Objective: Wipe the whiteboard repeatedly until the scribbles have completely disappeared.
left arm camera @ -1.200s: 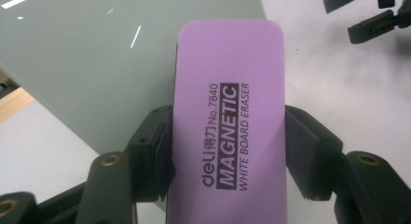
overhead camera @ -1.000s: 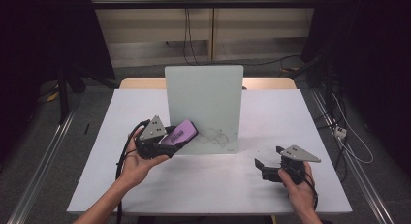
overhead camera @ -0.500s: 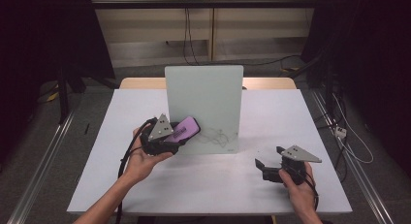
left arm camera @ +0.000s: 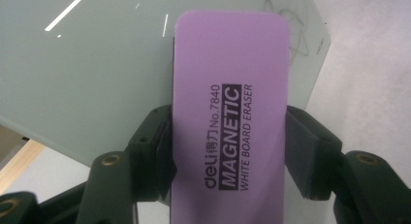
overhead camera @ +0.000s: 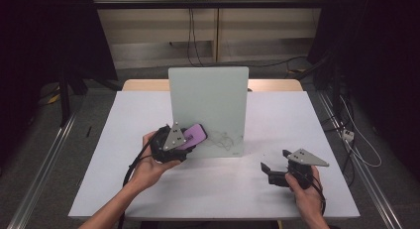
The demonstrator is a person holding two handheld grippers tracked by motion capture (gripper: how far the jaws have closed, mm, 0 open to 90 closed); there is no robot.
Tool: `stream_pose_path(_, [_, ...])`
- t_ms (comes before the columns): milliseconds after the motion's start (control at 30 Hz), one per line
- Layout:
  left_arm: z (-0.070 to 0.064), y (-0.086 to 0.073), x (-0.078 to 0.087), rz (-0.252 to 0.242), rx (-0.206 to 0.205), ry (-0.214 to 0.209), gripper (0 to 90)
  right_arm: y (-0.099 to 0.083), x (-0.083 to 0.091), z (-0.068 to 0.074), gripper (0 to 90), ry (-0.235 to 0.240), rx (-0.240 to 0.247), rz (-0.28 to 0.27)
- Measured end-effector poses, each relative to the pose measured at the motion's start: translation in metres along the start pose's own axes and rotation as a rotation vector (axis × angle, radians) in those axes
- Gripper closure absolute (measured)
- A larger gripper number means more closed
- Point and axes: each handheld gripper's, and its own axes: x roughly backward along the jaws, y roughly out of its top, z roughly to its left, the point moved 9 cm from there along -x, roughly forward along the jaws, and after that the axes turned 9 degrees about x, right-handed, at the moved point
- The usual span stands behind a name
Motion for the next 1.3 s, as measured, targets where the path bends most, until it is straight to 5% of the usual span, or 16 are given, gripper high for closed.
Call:
stream_pose_path(867, [-0.024,-0.014,-0.023,0.047,0.036,-0.097,40.6,0.000,-0.001,0.001,7.2,0.003,0.000,0.002])
stream_pose_path(1067, [-0.019,-0.011,-0.018,0.038,0.042,-0.096,40.7,0.000,0.000,0.000,7.2,0.002,-0.001,0.001])
stream_pose_path(1300, [0.005,0.001,0.001,-0.026,0.081,-0.050,40.7,0.000,0.000,0.000,7.1,0.001,-0.001,0.002])
